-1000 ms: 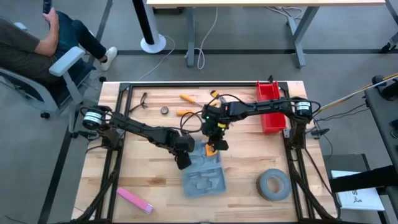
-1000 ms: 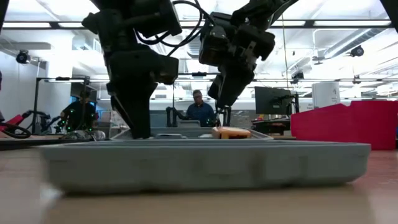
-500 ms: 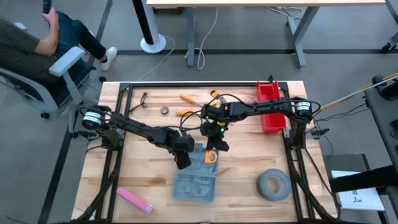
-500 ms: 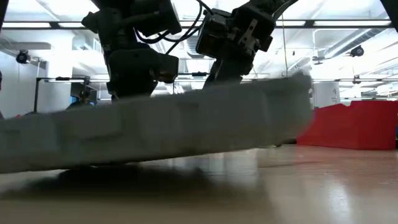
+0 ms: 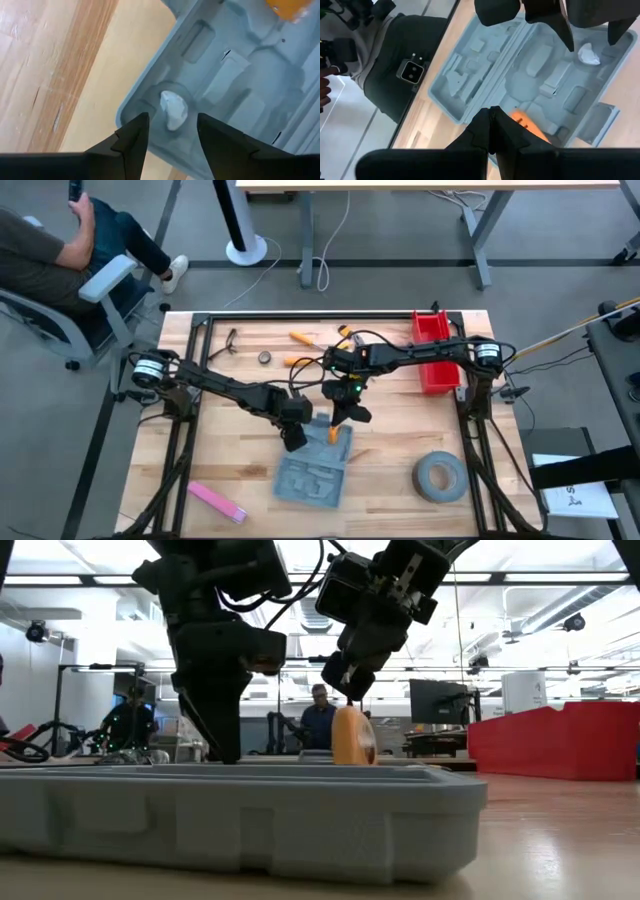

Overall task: Prefit tool cases
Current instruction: Remove the yellow measuring tape from the gray pre-fit tool case

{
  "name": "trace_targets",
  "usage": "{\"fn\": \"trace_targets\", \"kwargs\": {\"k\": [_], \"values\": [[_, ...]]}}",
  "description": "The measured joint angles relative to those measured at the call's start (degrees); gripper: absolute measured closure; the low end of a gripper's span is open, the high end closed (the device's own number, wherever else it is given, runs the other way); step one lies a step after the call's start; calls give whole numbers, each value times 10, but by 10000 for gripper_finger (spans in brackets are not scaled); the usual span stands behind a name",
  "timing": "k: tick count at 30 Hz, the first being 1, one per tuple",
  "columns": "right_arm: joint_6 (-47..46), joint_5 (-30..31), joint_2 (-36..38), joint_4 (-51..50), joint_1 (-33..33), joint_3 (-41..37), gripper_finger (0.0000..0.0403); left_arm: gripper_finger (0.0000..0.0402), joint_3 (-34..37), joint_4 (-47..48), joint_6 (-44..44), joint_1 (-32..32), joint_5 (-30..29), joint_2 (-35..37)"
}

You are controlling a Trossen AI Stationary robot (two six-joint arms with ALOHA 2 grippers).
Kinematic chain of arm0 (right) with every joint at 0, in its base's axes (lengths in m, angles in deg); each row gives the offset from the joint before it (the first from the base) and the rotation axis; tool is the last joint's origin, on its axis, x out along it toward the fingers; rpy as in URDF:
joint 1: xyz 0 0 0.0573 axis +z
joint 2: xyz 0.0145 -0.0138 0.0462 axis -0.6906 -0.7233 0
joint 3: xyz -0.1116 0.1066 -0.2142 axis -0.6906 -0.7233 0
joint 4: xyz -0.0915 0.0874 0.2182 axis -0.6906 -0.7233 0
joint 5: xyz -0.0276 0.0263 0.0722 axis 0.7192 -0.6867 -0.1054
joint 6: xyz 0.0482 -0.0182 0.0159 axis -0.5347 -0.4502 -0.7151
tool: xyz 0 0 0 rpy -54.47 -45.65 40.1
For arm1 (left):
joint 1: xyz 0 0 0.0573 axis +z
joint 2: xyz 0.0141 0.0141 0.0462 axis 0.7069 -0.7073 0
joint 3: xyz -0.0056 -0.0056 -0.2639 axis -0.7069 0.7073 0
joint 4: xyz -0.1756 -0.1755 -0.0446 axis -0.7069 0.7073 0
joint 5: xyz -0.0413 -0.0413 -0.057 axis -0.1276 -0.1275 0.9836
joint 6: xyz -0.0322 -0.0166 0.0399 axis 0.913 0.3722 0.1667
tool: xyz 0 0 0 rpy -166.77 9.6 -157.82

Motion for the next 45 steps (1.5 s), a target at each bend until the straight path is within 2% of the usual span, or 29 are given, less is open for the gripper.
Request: {"fn": "trace_targets", "kwargs": {"k": [7,12,19,26,30,45], "values": [[-16,2,4,-1,0,0,403,222,0,12,-7,0,0,1],[-15,25,46,-22,0,0,403,210,0,3,-20,0,-15,21],[-25,105,126,-31,-7,0,403,206,0,-11,-28,0,-29,55],[-53,218,199,-63,-29,0,403,213,0,-18,-26,0,-30,60],[-66,263,223,-79,-47,0,403,217,0,-20,-24,0,-30,62],[-66,281,238,-104,-125,-13,403,207,0,-28,-28,-1,-33,62]]}}
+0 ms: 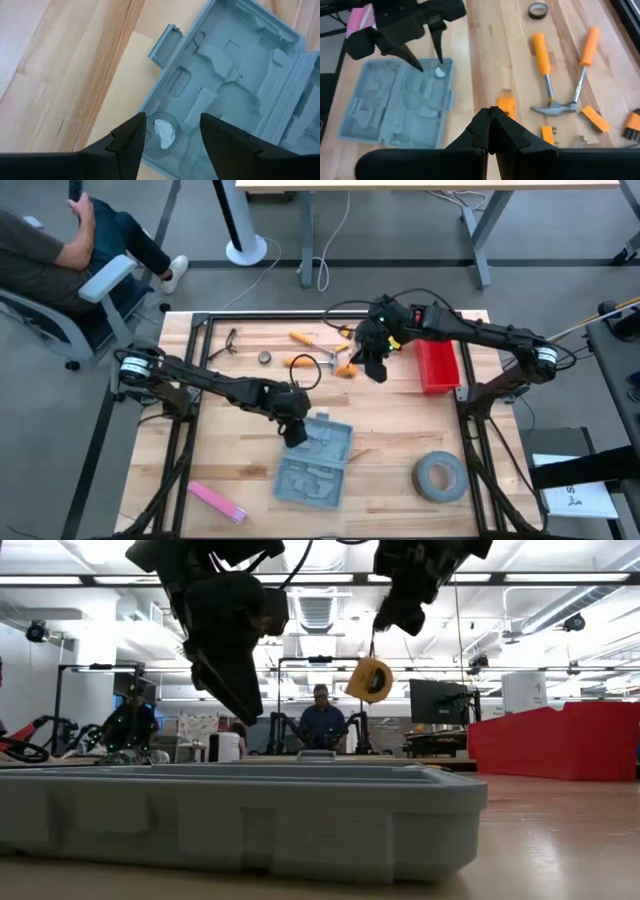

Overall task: Prefit tool cases
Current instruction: Remove the yellow measuring tape from the gray pre-fit tool case

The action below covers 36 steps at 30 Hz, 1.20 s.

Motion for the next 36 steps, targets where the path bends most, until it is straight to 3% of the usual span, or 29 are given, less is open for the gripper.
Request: {"fn": "trace_targets", "kwargs": {"k": [14,26,36], "values": [[-14,53,0,-30,-34,-46,403,219,26,-17,15,-2,-2,0],[-39,49,0,-7,-34,-129,403,205,31,-30,20,-8,-2,0],[-79,0,0,45,4,-184,403,218,31,-30,20,-8,-2,0]]}}
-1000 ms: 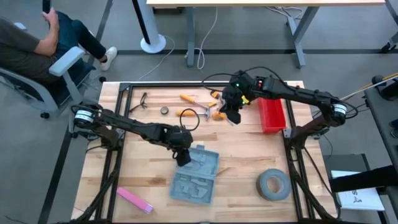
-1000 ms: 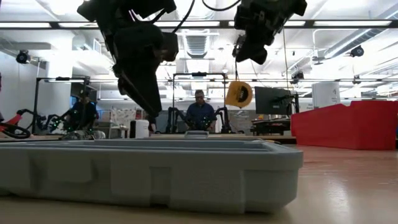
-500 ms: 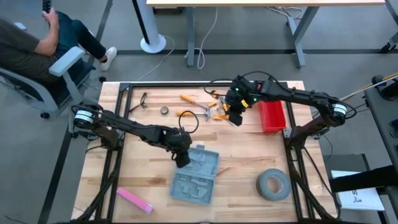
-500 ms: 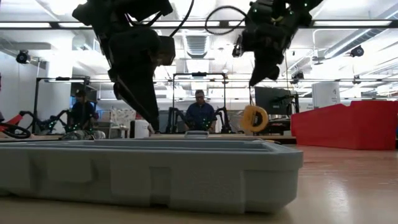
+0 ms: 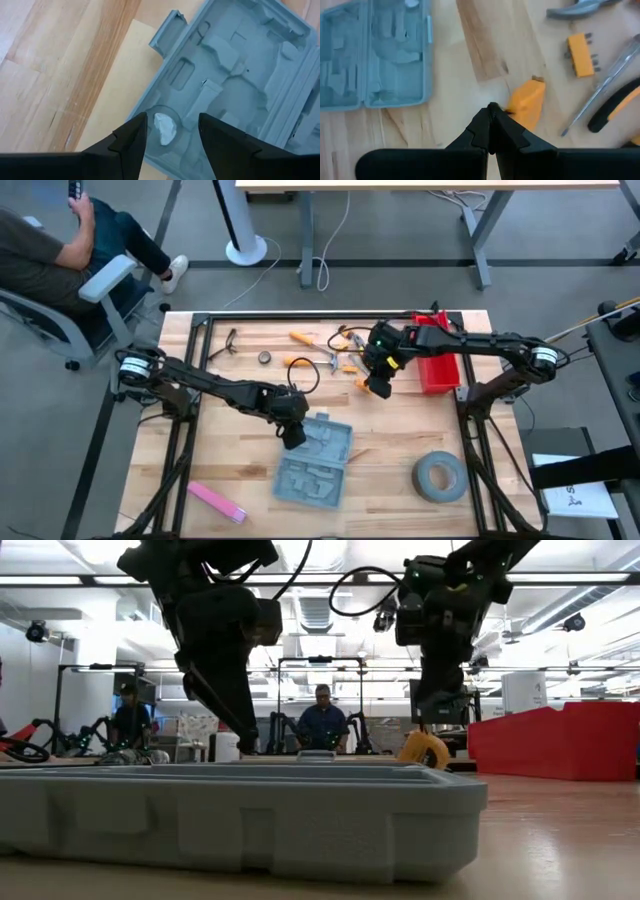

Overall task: Prefit tool cases
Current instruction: Remove the yellow measuring tape from the gray pre-fit tool case

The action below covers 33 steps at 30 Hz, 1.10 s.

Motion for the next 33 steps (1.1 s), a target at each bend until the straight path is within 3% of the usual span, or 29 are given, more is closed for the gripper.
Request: {"fn": "trace_targets", "kwargs": {"k": [19,33], "values": [[-42,11,0,0,15,-46,403,213,0,2,0,0,5,0],[-25,11,0,-68,19,-46,392,211,0,6,0,0,8,5]]}}
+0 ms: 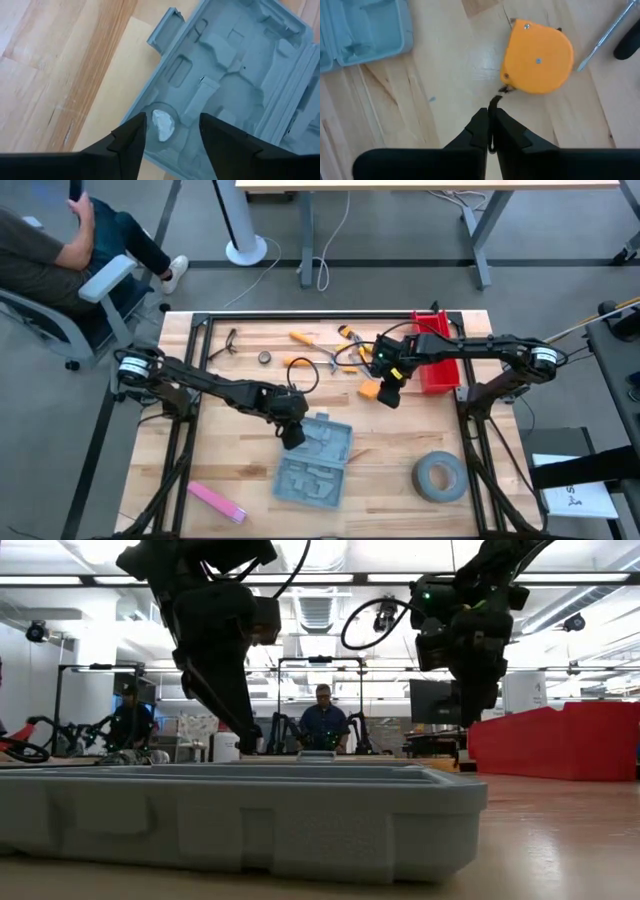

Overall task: Prefit tool cases
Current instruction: Remove the yellow measuring tape from the gray pre-fit tool case, then adjust the gray pre-fit tool case

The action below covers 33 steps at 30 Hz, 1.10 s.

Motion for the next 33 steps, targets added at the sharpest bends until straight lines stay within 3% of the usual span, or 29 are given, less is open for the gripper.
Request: {"fn": "trace_targets", "kwargs": {"k": [10,17,23,33], "values": [[-4,0,2,-31,12,1,301,200,0,12,2,0,3,7],[-23,0,43,-28,32,21,252,205,0,13,-1,0,4,7],[-50,-2,112,38,71,57,238,203,0,-9,-22,0,9,18],[-109,0,221,186,134,65,247,216,0,-52,-54,-3,3,94]]}}
